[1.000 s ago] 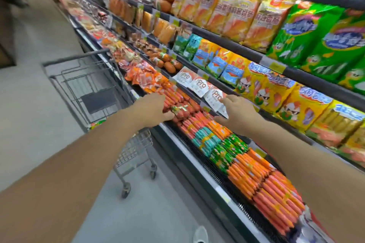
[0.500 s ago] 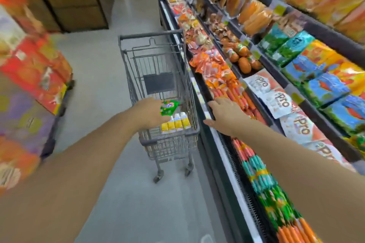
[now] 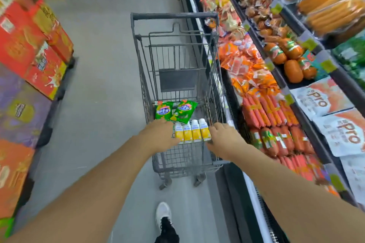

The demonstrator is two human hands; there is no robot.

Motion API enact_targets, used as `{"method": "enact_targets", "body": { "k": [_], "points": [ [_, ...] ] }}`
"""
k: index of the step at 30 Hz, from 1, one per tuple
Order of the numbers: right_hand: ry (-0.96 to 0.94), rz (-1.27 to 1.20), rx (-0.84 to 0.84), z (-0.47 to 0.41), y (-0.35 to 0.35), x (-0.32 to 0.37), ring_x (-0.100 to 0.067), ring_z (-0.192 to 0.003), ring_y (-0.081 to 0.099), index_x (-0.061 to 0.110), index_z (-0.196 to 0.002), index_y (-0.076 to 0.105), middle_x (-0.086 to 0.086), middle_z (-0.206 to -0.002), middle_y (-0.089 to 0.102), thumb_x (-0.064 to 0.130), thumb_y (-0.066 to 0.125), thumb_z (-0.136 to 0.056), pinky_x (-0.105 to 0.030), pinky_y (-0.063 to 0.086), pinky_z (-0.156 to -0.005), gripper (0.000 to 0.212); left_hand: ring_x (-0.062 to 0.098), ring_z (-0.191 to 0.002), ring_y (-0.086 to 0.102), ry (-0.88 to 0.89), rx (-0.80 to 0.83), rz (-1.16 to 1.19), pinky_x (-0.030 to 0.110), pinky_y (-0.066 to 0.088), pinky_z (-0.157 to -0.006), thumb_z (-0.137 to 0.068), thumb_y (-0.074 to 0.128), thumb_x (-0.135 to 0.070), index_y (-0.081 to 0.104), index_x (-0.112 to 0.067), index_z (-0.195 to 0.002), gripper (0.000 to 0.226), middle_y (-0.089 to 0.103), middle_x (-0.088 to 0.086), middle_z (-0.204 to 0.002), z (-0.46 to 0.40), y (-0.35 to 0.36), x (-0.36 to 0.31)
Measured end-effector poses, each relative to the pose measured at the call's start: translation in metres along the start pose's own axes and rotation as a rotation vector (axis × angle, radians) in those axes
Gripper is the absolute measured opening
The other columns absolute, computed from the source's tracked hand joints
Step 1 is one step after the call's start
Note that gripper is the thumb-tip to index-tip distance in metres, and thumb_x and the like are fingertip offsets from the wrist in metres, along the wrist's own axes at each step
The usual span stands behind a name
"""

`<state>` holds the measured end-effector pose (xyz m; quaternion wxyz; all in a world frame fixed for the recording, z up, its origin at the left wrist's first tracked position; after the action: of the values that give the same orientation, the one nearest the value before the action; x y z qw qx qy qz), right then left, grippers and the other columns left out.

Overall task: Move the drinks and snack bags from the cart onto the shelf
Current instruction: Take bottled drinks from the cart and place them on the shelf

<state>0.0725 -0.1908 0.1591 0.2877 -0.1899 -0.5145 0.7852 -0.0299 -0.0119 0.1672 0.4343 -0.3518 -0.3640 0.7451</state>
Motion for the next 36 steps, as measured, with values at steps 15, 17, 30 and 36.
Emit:
{"method": "enact_targets", "body": {
  "k": [15, 17, 30, 36],
  "points": [
    [0.037, -0.051, 0.272, -0.217, 0.131, -0.016, -0.032, -0.121, 0.052, 0.009, -0.126, 0.05, -0.012, -0.13, 0.053, 0.036, 0.061, -0.088, -0.041, 0.044, -0.094, 0.048, 0.03, -0.098, 0.062, -0.097, 0.215, 0.252, 0.041, 0.053, -0.085, -0.069, 0.041, -0.063, 0.06, -0.023, -0.11, 0.06, 0.066, 0.007, -0.106, -0.21, 0.142, 0.051],
    [0.027, -0.04, 0.3, -0.243, 0.151, -0.019, -0.032, -0.122, 0.051, 0.009, -0.127, 0.049, -0.012, -0.13, 0.053, 0.04, 0.063, -0.088, -0.04, 0.043, -0.095, 0.052, 0.03, -0.102, 0.062, -0.127, 0.222, 0.287, 0.042, 0.053, -0.088, -0.066, 0.041, -0.065, 0.06, -0.025, -0.114, 0.065, 0.067, 0.006, -0.11, -0.231, 0.165, 0.056],
    [0.014, -0.041, 0.286, -0.344, 0.243, -0.035, -0.03, -0.132, 0.034, 0.008, -0.137, 0.041, -0.009, -0.139, 0.042, 0.063, 0.073, -0.071, -0.041, 0.03, -0.108, 0.092, 0.034, -0.112, 0.056, -0.4, 0.173, 0.554, 0.045, 0.049, -0.092, -0.066, 0.051, -0.072, 0.053, -0.01, -0.125, 0.085, 0.059, 0.014, -0.12, -0.326, 0.262, 0.077],
    [0.004, 0.01, 0.316, -0.368, 0.258, -0.039, -0.03, -0.128, 0.037, 0.013, -0.133, 0.045, -0.008, -0.133, 0.049, 0.068, 0.079, -0.057, -0.041, 0.031, -0.103, 0.1, 0.035, -0.11, 0.058, -0.574, 0.088, 0.801, 0.033, 0.044, -0.078, -0.081, 0.072, -0.046, 0.046, -0.001, -0.125, 0.068, 0.058, 0.016, -0.121, -0.347, 0.276, 0.083]
  ]
}}
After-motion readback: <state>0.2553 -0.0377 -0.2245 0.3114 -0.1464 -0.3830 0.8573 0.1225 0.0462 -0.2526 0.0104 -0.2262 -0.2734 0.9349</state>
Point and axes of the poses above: each hand's wrist, its own z-axis away from the middle knuckle, its own y-axis out of the palm, x = y × z, the point moved 4 cm from there along -z, towards the middle knuckle
